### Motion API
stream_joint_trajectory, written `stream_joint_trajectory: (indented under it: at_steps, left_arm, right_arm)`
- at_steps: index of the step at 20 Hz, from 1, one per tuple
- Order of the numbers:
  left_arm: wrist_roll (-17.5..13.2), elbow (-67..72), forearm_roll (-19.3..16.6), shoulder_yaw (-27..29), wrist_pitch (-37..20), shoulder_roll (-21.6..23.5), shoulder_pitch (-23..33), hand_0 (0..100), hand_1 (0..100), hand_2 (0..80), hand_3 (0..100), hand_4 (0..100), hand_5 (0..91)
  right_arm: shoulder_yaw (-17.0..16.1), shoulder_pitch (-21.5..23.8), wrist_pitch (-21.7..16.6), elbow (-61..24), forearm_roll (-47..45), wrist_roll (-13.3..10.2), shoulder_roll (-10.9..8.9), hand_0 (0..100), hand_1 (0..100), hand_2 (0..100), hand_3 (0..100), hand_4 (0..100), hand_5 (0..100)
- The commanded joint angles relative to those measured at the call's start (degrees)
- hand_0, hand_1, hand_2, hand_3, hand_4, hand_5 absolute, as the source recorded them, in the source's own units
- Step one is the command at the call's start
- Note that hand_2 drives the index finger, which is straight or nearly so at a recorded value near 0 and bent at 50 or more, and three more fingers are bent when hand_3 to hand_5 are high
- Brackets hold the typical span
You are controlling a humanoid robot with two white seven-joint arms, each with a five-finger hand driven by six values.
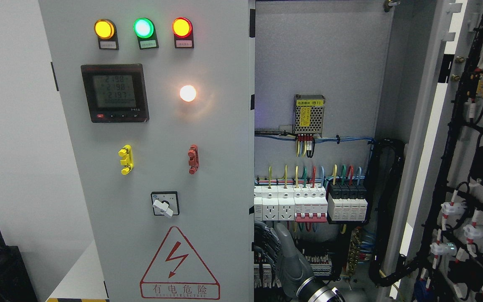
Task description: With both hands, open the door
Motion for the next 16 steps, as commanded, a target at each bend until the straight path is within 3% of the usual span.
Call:
stream_joint_trajectory:
  at_steps: [1, 16]
  left_arm:
    - [-0.02, -1.84, 0.00, 0.00, 0.02, 0.05, 1.67, 0, 0, 0.0, 0, 4, 0.0]
    - [-0.02, -1.84, 0.00, 0.00, 0.02, 0.05, 1.67, 0, 0, 0.0, 0, 4, 0.0]
  right_arm:
    - [0.36, -0.08, 0.04, 0.42, -0.05, 0.84, -0.45, 0, 0, 0, 0, 0, 0]
    - [0.36, -1.31, 1.71, 0.51, -3.56, 2.76, -0.45, 0, 0, 0, 0, 0, 0]
